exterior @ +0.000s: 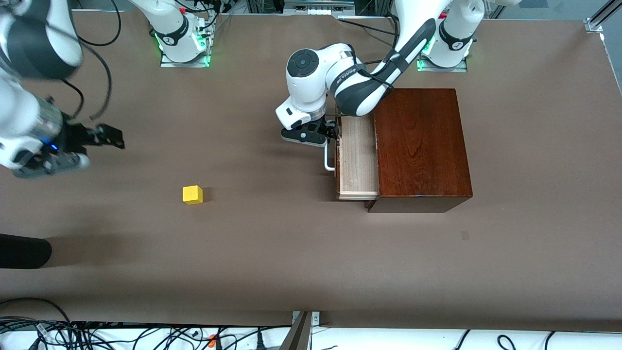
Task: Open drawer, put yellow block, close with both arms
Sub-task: 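Grasp the yellow cube with the right gripper while the left gripper withdraws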
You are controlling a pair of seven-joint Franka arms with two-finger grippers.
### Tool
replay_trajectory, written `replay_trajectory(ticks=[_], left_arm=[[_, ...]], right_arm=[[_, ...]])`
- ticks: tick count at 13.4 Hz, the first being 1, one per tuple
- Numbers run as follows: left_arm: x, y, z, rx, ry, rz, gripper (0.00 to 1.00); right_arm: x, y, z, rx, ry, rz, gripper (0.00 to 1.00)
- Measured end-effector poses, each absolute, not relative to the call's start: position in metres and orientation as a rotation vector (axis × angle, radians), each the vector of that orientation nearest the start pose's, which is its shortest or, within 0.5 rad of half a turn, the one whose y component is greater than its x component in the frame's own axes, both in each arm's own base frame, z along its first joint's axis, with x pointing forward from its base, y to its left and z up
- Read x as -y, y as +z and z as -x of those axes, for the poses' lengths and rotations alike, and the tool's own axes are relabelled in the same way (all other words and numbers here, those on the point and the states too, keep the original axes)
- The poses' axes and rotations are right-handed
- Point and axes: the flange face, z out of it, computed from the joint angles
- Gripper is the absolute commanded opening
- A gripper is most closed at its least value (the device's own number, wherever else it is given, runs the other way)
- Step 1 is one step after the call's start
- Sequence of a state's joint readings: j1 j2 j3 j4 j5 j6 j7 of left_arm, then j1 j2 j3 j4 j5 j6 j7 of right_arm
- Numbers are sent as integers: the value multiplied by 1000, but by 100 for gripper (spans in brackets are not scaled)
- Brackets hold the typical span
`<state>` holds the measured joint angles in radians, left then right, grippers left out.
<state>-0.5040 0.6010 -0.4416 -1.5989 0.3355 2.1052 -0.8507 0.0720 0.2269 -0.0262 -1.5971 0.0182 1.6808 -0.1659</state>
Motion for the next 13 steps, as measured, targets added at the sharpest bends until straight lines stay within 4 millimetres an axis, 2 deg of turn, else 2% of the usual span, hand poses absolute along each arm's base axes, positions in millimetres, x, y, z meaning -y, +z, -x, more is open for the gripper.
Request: replay_trajectory(ticks=[5,7,11,13], left_arm=[[522,306,-446,-362,-4,3061,100],[521,317,-446,-438,46,3003,100],[515,353,-459,-446,99,2938,100],[506,389,-475,-409,87,2935,100]], right_arm=[[-29,418,-642,427,248,3078,100],[-36,396,-651,414,225,3082,100],[-61,349,-654,294,205,3105,100],[-79,322,-651,257,172,3114,100]])
